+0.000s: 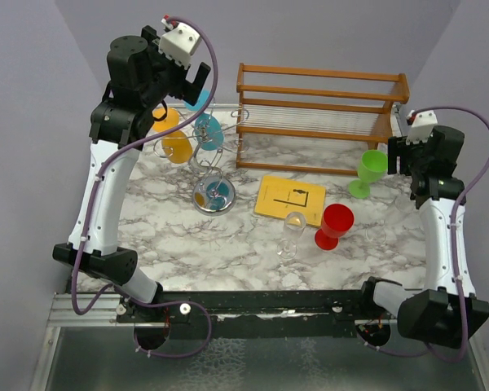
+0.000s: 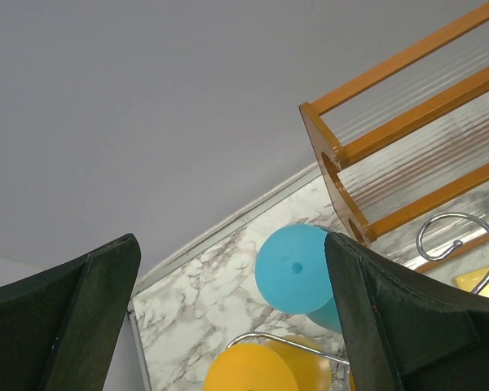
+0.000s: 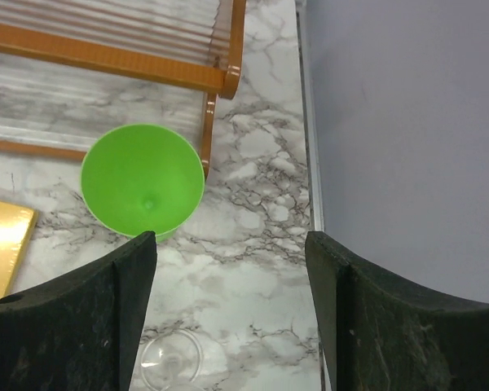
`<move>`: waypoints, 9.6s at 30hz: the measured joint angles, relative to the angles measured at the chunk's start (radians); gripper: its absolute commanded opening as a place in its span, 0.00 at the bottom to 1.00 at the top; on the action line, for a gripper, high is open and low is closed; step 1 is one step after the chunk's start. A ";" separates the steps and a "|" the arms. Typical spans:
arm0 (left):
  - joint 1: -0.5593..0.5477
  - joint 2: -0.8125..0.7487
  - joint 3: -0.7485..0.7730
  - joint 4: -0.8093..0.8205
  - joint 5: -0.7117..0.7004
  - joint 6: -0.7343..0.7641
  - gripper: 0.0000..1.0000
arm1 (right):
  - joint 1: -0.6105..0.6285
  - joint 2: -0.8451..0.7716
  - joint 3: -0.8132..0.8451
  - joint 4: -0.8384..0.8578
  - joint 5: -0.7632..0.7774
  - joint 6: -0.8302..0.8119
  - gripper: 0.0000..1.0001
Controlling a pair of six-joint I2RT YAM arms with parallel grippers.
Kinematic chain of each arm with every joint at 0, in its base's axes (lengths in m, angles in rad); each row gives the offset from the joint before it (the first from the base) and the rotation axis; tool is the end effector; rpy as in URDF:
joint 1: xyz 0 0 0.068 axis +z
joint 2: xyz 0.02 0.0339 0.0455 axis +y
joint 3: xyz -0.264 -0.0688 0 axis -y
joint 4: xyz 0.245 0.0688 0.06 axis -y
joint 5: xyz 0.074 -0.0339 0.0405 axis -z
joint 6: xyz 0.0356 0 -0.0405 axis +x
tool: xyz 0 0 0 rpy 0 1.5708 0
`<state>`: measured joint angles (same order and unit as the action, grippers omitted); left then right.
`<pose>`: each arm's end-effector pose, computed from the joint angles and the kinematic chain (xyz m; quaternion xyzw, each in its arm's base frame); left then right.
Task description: Place the wine glass upside down on the wine glass rack
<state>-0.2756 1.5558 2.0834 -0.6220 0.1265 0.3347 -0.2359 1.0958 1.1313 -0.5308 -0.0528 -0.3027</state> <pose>0.2936 -0.0877 0.5424 0.2624 0.6913 -0.0269 0.6727 0.2322 -0.0539 0.3649 -0.0422 0.8576 -0.1144 0.4996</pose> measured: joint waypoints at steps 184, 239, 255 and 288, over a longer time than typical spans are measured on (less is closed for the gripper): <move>-0.375 0.205 0.007 0.138 -0.461 0.357 0.00 | 0.278 0.142 0.012 0.166 -0.733 0.018 1.00; -0.417 0.126 -0.094 -0.175 -0.512 0.554 0.00 | 0.268 0.142 -0.005 0.184 -0.733 0.017 1.00; -0.450 0.113 -0.051 -0.228 -0.468 0.549 0.00 | 0.264 0.142 -0.011 0.188 -0.733 0.017 1.00; -0.481 0.208 -0.024 -0.164 -0.517 0.474 0.01 | 0.260 0.142 -0.013 0.188 -0.733 0.018 1.00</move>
<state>-0.7570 1.7641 2.0590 -0.7856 -0.3908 0.8089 0.0238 1.2381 1.1187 -0.3424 -0.7860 -0.2852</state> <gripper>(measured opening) 0.021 0.995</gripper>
